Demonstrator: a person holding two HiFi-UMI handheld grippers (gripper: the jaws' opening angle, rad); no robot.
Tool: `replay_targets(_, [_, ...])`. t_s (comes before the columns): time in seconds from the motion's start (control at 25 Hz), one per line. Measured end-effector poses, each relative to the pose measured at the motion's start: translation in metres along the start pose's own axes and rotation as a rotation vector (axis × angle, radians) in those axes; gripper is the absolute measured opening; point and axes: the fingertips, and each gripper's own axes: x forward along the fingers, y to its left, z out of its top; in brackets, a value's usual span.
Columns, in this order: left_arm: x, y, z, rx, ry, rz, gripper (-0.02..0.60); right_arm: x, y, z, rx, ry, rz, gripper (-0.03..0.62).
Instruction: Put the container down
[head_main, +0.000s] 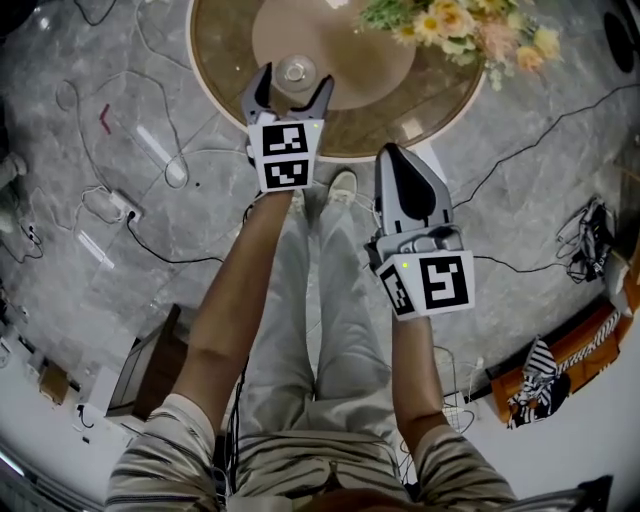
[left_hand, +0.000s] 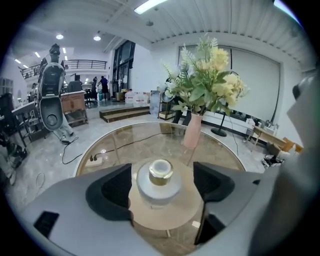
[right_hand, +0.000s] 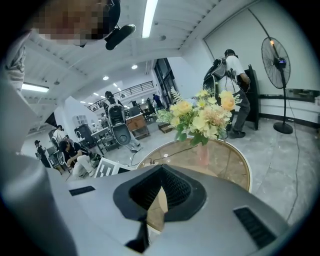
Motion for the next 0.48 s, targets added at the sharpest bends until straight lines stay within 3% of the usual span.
replay_targets(0.48, [-0.100,0.000,0.081,-0.064,-0.107,-0.021,0.310,-0.038,0.038,0.060,-0.045,-0.060,-0.002,-0.003])
